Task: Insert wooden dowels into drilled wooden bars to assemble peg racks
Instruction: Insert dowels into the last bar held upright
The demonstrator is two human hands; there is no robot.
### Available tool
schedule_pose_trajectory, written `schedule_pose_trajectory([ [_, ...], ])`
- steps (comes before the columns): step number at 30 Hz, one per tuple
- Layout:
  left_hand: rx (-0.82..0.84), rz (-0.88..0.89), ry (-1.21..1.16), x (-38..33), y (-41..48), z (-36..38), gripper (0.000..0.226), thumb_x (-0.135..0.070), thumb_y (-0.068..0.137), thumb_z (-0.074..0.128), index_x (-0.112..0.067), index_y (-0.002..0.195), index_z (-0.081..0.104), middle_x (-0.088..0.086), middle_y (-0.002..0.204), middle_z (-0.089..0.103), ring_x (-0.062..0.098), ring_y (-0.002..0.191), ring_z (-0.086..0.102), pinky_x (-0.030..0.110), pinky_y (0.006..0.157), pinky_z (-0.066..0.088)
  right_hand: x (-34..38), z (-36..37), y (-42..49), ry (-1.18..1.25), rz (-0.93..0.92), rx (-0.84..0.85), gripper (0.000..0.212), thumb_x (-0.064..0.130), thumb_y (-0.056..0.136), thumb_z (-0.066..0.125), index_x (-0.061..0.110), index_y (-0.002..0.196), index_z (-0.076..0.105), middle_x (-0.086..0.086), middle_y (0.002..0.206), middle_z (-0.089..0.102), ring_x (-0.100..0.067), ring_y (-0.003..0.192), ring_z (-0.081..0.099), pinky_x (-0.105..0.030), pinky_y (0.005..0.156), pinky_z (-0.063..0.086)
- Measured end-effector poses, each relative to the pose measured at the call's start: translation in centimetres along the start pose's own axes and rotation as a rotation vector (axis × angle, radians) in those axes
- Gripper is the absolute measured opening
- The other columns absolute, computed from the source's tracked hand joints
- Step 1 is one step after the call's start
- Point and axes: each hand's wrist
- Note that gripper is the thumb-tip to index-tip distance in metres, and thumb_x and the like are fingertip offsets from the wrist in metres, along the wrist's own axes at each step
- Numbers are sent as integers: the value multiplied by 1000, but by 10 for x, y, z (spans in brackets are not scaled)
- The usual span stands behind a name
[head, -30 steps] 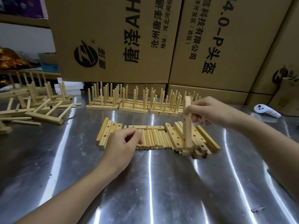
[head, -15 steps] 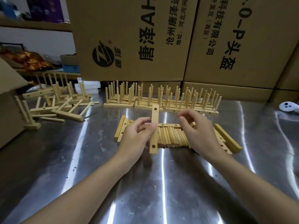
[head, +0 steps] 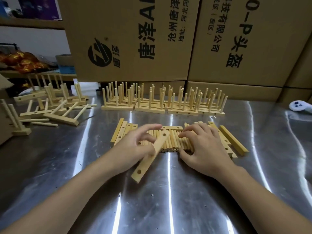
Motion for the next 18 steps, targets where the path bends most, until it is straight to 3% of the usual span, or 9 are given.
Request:
schedule_pose_trajectory([
  [3,157,30,125,-3,-2,4,35,-34,93,73,-50,124,69,-20,112,76,4,101,72,14,77,51,-1,-1,0,-8,-5,27,47,67,87,53,38,122,69,17,129,55,-12,132,40,-36,113,20],
  [5,184,59,240,-1,-2,7,20,-37,100,72,-47,117,76,-18,106,77,3,94,69,14,73,47,-2,-1,0,4,-7,28,41,67,89,55,39,114,71,17,128,56,-11,131,41,-36,114,21],
  [8,141,37,314,9,0,10,24,-36,103,69,-53,117,76,-20,107,66,11,90,62,26,76,50,-1,-1,-1,8,-15,20,34,64,92,60,38,110,73,18,128,57,-9,131,42,-37,115,24],
  [13,89,127,602,10,-4,13,30,-40,108,54,-52,132,67,-27,107,57,-5,105,50,21,86,42,2,-3,-2,5,-27,-24,24,57,94,63,36,102,74,17,119,60,-9,122,48,-33,109,28],
  [18,71,225,774,7,-8,16,38,-58,107,44,-45,136,64,-27,109,56,-4,110,49,29,93,49,6,-5,-2,-12,-27,-30,24,53,93,64,36,110,69,17,115,61,-11,118,51,-33,105,31],
])
Point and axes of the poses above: each hand's wrist, its own y-axis towards the middle knuckle, its own z-axis out of the palm, x = y × z
